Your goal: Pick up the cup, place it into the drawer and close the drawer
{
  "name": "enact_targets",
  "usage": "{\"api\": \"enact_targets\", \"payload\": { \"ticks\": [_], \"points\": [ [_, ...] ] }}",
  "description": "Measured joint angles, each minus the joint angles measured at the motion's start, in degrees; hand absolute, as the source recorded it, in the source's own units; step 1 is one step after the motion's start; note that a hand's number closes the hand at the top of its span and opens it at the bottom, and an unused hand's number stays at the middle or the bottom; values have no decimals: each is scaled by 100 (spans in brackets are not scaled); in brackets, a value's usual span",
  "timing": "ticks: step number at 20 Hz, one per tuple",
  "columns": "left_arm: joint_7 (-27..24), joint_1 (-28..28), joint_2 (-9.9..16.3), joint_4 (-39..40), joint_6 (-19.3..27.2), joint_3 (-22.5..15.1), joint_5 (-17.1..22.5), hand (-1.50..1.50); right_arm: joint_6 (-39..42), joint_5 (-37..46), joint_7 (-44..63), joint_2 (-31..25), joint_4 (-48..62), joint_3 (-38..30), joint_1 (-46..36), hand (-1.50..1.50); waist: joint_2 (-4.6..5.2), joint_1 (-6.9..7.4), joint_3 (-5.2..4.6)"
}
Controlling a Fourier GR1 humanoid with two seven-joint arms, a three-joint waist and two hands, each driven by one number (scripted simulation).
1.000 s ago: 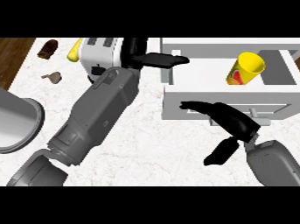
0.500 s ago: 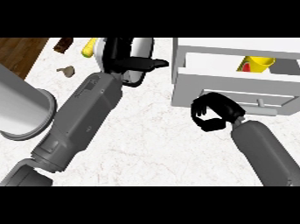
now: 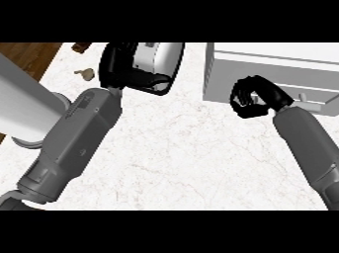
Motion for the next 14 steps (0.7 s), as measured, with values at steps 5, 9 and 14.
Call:
{"api": "enact_targets", "payload": {
  "ticks": [5,9,14],
  "points": [
    [74,154,119,-177,-161,-53,-9,-150,332,-249,-160,-47,178,-186,-70,150,-6,55,5],
    [98,298,163,-284,-302,-92,0,-150,655,-438,-185,-123,178,-285,-56,150,0,116,14],
    [113,401,207,-394,-425,-119,11,-150,1062,-652,-222,-242,94,-368,1,150,27,194,31]
  ]
}}
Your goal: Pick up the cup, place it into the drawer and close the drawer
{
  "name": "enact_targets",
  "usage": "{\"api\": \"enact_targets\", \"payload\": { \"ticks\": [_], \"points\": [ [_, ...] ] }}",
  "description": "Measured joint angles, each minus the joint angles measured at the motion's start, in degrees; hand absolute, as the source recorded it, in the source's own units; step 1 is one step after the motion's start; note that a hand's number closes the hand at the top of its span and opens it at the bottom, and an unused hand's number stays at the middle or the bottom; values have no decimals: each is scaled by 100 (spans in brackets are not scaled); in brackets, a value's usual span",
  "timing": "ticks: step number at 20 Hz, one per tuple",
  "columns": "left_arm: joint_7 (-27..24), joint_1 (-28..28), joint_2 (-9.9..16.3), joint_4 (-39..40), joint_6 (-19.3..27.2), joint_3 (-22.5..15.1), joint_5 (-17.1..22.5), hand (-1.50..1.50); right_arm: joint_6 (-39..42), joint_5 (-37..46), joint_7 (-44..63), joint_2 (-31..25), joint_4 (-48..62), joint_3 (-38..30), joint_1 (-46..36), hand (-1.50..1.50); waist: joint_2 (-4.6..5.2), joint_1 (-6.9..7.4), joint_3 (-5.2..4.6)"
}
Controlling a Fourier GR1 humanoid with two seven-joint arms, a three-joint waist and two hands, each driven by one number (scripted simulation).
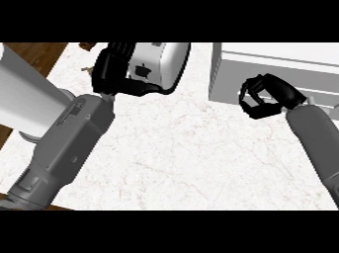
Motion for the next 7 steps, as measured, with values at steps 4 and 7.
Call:
{"api": "enact_targets", "payload": {
  "ticks": [4,7],
  "points": [
    [20,85,-1,-66,-83,-14,25,-150,337,-173,36,-89,-78,-58,33,150,24,51,25],
    [26,135,21,-118,-125,-18,36,-150,479,-260,49,-141,-141,-87,83,150,33,94,33]
  ]
}}
